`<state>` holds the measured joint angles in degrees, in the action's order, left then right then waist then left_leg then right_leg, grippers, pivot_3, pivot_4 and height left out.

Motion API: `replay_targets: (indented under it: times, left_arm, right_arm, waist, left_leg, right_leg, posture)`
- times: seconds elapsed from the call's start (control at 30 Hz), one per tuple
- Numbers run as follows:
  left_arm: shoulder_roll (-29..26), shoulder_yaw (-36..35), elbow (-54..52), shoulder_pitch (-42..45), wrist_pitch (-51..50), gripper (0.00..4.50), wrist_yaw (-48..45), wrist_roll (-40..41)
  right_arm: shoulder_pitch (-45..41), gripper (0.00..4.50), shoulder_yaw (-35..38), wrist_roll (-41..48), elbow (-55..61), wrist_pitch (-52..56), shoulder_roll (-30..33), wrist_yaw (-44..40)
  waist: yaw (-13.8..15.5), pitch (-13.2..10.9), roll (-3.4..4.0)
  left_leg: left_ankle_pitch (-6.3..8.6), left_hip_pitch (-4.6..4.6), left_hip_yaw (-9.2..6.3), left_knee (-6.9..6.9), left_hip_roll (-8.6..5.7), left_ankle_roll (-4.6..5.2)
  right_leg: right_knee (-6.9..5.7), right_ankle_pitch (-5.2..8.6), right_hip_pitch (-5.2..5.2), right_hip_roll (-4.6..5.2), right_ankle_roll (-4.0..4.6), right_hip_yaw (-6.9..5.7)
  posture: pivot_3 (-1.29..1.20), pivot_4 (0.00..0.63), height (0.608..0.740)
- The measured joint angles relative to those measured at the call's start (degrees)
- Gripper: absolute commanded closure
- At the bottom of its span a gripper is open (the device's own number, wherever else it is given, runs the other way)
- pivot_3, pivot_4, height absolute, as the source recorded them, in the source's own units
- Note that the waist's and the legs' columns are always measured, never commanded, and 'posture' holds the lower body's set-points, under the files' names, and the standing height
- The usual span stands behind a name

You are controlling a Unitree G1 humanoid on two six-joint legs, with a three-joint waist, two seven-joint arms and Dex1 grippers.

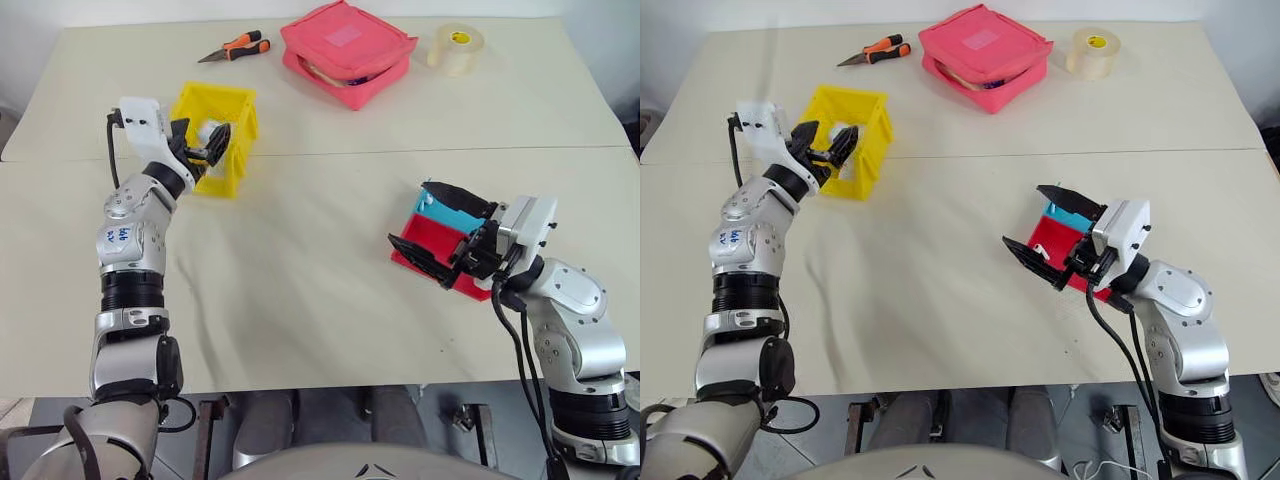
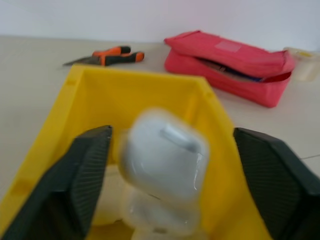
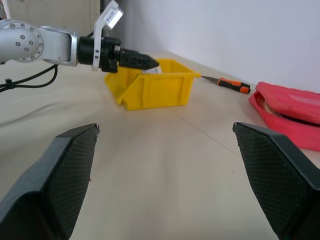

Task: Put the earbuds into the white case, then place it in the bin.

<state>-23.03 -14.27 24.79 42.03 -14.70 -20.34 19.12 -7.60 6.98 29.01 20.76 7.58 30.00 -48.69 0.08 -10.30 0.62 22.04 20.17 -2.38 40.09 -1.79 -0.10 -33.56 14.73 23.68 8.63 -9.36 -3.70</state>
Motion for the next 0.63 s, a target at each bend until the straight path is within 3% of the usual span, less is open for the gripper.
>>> replay_targets:
  times: [0.2,0.3,0.43,0.63]
  left_arm:
    - [-0.83,-0.38,-13.09,-9.76,0.26,0.04,-4.56,2.59]
    - [-4.93,-0.44,-21.03,-18.76,1.29,0.04,-11.92,4.44]
    - [-9.62,-0.62,-27.70,-30.03,5.73,0.04,-21.70,5.59]
    - [-13.95,-1.10,-31.89,-36.84,8.22,0.04,-26.54,5.14]
  right_arm:
    - [1.14,0.00,0.16,0.28,0.20,0.47,0.50,-0.14]
    - [1.62,0.00,0.34,1.30,0.29,1.37,1.79,-1.21]
    - [2.66,0.00,0.77,3.27,0.27,3.83,5.88,-4.75]
    - [3.04,0.00,1.08,3.71,-2.75,3.53,13.46,-13.59]
  waist:
    - [-0.31,0.00,0.00]
    - [-0.47,0.00,0.01]
    - [0.13,0.00,0.02]
    - [1.32,0.00,0.02]
  left_leg:
    - [0.00,-0.01,-0.01,-0.01,0.03,0.00]
    - [0.01,-0.04,0.01,-0.01,0.12,-0.03]
    - [0.01,-0.01,-0.02,0.06,0.11,-0.04]
    - [0.04,-0.02,0.00,0.03,0.06,0.01]
  right_leg:
    - [0.01,0.00,0.02,0.01,0.00,0.02]
    - [0.00,0.01,0.03,-0.02,0.02,0.05]
    - [0.01,0.02,-0.03,0.01,0.04,0.02]
    - [0.04,0.02,-0.04,0.03,0.05,0.04]
  posture:
    - [0.00,0.150,0.740]
    - [0.00,0.150,0.740]
    - [0.00,0.150,0.740]
    - [0.00,0.150,0.740]
